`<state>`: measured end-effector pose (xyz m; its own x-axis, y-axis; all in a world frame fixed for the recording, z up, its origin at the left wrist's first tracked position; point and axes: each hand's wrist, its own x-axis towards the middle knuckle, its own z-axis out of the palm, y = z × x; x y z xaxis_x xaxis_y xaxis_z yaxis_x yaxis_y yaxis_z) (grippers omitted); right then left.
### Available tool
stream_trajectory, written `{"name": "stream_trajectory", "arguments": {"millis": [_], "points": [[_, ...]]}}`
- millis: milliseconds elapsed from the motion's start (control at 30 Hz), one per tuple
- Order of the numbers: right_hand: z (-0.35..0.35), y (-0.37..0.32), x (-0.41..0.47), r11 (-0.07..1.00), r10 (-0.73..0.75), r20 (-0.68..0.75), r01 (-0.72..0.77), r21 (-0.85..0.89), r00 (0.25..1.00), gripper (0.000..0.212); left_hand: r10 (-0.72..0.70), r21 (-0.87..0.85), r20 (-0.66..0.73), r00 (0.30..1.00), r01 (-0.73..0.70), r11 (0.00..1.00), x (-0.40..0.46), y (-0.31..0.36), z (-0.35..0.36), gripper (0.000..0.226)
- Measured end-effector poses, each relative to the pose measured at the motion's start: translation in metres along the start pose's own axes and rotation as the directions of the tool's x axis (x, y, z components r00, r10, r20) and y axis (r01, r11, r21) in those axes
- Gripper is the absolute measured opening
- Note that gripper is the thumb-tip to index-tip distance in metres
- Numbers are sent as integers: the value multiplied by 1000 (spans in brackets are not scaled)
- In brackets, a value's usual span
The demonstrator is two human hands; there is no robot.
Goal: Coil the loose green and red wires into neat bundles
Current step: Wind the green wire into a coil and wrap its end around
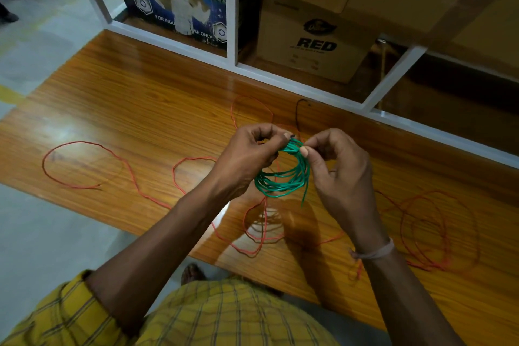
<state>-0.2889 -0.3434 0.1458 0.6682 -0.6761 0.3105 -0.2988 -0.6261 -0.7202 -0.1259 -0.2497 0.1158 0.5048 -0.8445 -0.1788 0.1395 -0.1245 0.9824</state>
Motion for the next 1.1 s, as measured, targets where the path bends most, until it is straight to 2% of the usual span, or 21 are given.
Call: {"name": "stream_trajectory", "arguments": {"millis": [133, 233, 333, 433, 533, 633, 1100], "points": [[11, -5, -3, 920, 272, -17, -255, 297, 962, 13, -21, -103, -39, 999, 17, 995, -4, -5, 4, 16], [19, -11, -3, 759, 446, 9, -383, 526, 895, 33, -46, -170, -65, 997, 34, 985, -6, -12, 7, 13], [24, -18, -2, 605, 534, 79, -445, 661, 842, 41, -61, -236, -87, 994, 39, 971, -10, -17, 8, 13], [23, -19, 2, 523, 566, 161, -503, 688, 808, 39, -60, -266, -125, 990, 25, 964, -14, -18, 8, 14], [17, -13, 7, 526, 559, 263, -582, 620, 786, 37, -43, -260, -150, 988, 2, 966, -18, -19, 7, 11], [14, -7, 10, 568, 525, 317, -602, 561, 790, 22, -34, -265, -156, 987, -9, 964, -21, -18, 7, 9], [11, -3, 11, 587, 508, 320, -593, 551, 800, 12, -10, -242, -217, 976, -44, 969, -21, -10, 10, 10]]}}
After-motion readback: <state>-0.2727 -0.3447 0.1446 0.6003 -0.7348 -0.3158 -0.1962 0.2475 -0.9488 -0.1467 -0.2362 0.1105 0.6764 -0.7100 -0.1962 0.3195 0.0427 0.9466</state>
